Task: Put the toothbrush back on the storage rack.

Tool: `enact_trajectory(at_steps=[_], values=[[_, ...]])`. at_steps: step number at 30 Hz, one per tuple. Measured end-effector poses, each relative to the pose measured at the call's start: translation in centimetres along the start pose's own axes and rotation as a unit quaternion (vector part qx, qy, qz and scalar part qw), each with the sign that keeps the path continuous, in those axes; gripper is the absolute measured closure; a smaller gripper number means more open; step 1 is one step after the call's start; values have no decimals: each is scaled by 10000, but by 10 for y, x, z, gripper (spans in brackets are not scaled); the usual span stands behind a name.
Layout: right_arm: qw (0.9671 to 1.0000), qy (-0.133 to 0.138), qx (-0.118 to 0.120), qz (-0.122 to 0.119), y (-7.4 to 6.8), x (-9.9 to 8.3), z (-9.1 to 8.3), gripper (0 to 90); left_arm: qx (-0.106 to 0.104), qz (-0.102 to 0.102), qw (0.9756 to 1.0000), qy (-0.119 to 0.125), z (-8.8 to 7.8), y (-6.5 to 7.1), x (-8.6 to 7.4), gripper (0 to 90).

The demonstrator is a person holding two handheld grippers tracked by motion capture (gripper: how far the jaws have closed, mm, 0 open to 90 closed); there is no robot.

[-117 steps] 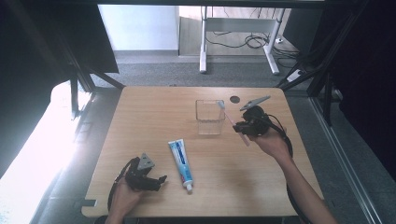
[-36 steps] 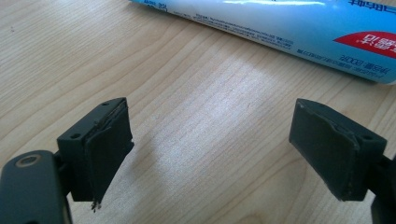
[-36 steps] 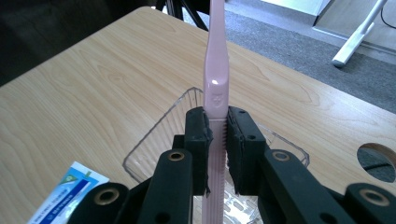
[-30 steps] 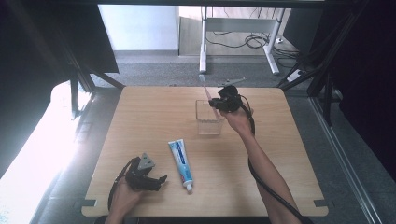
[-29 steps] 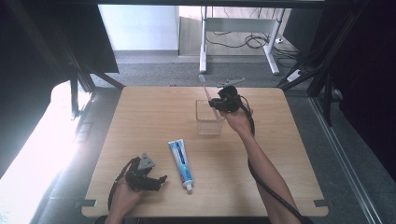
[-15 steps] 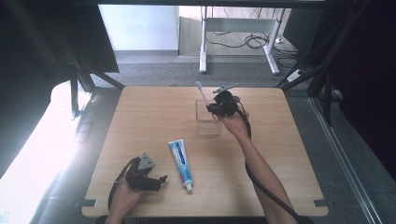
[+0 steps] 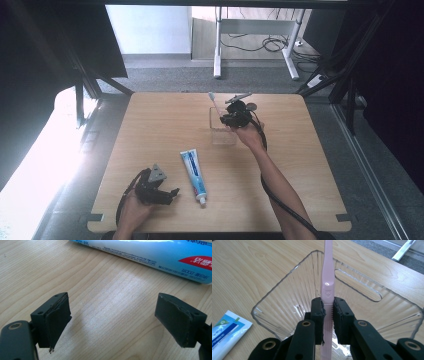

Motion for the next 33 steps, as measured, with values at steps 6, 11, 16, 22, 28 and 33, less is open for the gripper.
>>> enact_trajectory(at_steps=[6, 11, 16, 22, 28, 33], values=[[9998, -181, -90, -85, -1, -3, 5, 790, -12, 4, 10000, -4, 0, 1, 0, 133], [9992, -346, -138, -132, 0, -4, 7, 789, -18, 7, 10000, -5, 0, 1, 0, 133], [9984, -525, -155, -157, 0, -5, 9, 789, -22, 7, 10000, -4, 0, 1, 0, 134], [9966, -779, -179, -175, 1, -7, 11, 788, -25, 8, 10000, -6, 0, 1, 0, 133], [9948, -986, -175, -169, 1, -8, 13, 787, -28, 5, 10000, -13, 1, 1, 0, 133], [9918, -1243, -194, -202, 1, -10, 14, 784, -24, 14, 10000, -16, 1, 1, 0, 133]])
Point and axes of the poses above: each handheld gripper's, and its own axes: z roughly forward along the jaws, x roughly out of its top, y roughly to its right, the point moved 10 cm from there along z, roughly forward along the jaws, and after that the axes turned 12 degrees about x, right-handed, at the moved point
